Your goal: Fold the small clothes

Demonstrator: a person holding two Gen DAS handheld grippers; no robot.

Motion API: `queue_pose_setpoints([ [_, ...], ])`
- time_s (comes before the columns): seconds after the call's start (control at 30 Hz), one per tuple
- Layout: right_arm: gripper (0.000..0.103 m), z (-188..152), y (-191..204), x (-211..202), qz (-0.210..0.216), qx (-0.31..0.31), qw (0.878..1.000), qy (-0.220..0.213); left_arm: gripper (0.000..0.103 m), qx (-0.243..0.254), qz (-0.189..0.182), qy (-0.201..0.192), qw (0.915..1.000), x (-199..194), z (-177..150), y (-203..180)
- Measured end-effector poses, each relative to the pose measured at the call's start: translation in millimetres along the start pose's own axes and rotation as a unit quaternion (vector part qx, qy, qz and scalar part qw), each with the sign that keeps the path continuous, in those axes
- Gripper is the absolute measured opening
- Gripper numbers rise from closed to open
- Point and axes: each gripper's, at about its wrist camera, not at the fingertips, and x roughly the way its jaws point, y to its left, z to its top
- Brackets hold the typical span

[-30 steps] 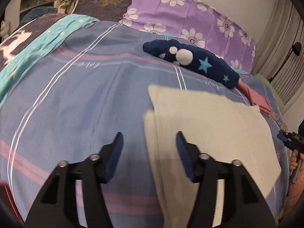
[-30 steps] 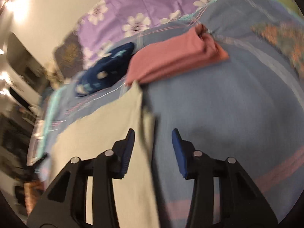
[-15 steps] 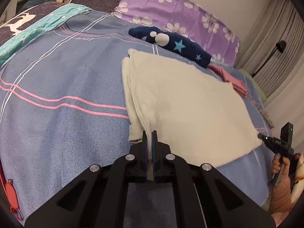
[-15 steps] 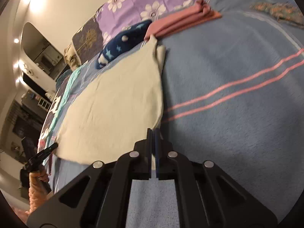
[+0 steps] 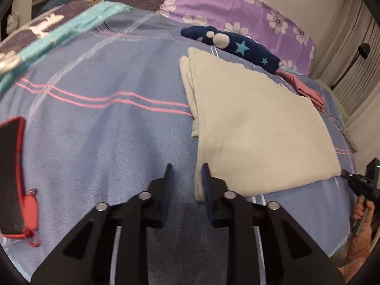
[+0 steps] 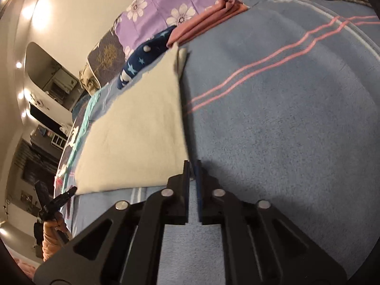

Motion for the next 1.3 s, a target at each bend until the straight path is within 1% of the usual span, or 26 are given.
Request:
queue_pose_setpoints([
  [0.07, 0.009, 6, 9, -8, -0.002, -0.024, 1.0, -0.015, 0.033, 0.03, 0.027, -0.018, 0.999, -11, 6, -16],
  [0.1, 0.009, 9, 15, -11, 0.009, -0.033, 0.999, -0.023, 0.033, 0.042, 0.021, -0.03, 0.9984, -16, 9, -25],
  [0.17, 0.009, 8, 23, -11, 0.037, -0.04, 0.998, -0.024, 0.033, 0.062, -0.016, -0.04, 0.9972, -19, 13, -44],
  [0.2, 0.01, 7, 26, -5, 0.041, -0.045, 0.998, -0.017, 0.034, 0.072, -0.03, -0.034, 0.9963, -15, 13, -54],
  [0.23, 0.013, 7, 27, 3, 0.033, -0.049, 0.998, -0.009, 0.034, 0.085, -0.037, -0.023, 0.9954, -7, 13, -62],
  [0.27, 0.017, 4, 26, 14, 0.014, -0.049, 0.999, 0.008, 0.036, 0.098, -0.036, 0.0, 0.9945, 8, 9, -72],
  [0.3, 0.019, 0, 22, 27, -0.01, -0.044, 0.998, 0.032, 0.036, 0.105, -0.023, 0.027, 0.9939, 24, 4, -77],
  [0.33, 0.012, -5, 16, 34, -0.012, -0.033, 0.999, 0.033, 0.036, 0.107, -0.004, 0.046, 0.9932, 38, -3, -81],
  [0.37, 0.011, -6, 14, 32, -0.003, -0.028, 0.999, 0.026, 0.037, 0.116, 0.014, 0.028, 0.9927, 40, -7, -87],
  [0.43, 0.011, -4, 8, 24, 0.015, -0.016, 0.999, 0.03, 0.038, 0.143, 0.04, 0.033, 0.9884, 39, -6, -104],
  [0.47, 0.011, -2, 4, 18, 0.023, -0.009, 0.999, 0.024, 0.038, 0.152, 0.031, 0.034, 0.9873, 35, -2, -116],
  [0.5, 0.011, 0, 0, 15, 0.024, -0.006, 0.999, 0.019, 0.038, 0.158, 0.006, 0.03, 0.9869, 32, 3, -129],
  [0.57, 0.019, 6, -8, 4, 0.003, -0.006, 1.0, -0.003, 0.038, 0.177, -0.041, 0.024, 0.9831, 26, 11, -160],
  [0.63, 0.019, 10, -17, -5, -0.009, 0.004, 1.0, -0.021, 0.038, 0.2, -0.074, 0.028, 0.9766, 28, 14, -196],
  [0.7, 0.019, 9, -28, -8, -0.022, 0.017, 0.999, -0.03, 0.038, 0.225, -0.115, 0.04, 0.9667, 41, 14, -244],
  [0.73, 0.019, 6, -33, -7, -0.035, 0.021, 0.999, -0.03, 0.038, 0.234, -0.127, 0.049, 0.9628, 49, 13, -265],
  [0.77, 0.016, 2, -37, -6, -0.039, 0.022, 0.999, -0.031, 0.038, 0.243, -0.137, 0.06, 0.9584, 58, 11, -287],
  [0.83, 0.016, -3, -40, -7, -0.028, 0.022, 0.999, -0.04, 0.04, 0.265, -0.152, 0.083, 0.9485, 77, 6, -331],
  [0.9, 0.017, -7, -41, -8, -0.018, 0.022, 0.999, -0.044, 0.04, 0.28, -0.158, 0.097, 0.9419, 93, 0, -366],
  [0.93, 0.019, -9, -43, -8, -0.011, 0.026, 0.999, -0.046, 0.041, 0.282, -0.162, 0.101, 0.9401, 97, -7, -381],
  [1.0, 0.019, -7, -48, -8, 0.001, 0.036, 0.998, -0.048, 0.046, 0.283, -0.155, 0.108, 0.9404, 110, -10, -408],
  [1.1, 0.019, -6, -52, -8, 0.018, 0.048, 0.997, -0.05, 0.054, 0.3, -0.123, 0.099, 0.9409, 119, -21, -437],
  [1.17, 0.019, -6, -54, -8, 0.022, 0.05, 0.997, -0.051, 0.056, 0.316, -0.099, 0.093, 0.9388, 124, -27, -448],
  [1.23, 0.019, -5, -54, -8, 0.024, 0.05, 0.997, -0.051, 0.056, 0.334, -0.082, 0.081, 0.9354, 124, -33, -449],
  [1.27, 0.02, -6, -54, -8, 0.024, 0.05, 0.997, -0.051, 0.051, 0.337, -0.078, 0.074, 0.9353, 124, -35, -446],
  [1.3, 0.02, -5, -54, -8, 0.024, 0.049, 0.997, -0.05, 0.038, 0.332, -0.078, 0.071, 0.9374, 124, -33, -441],
])
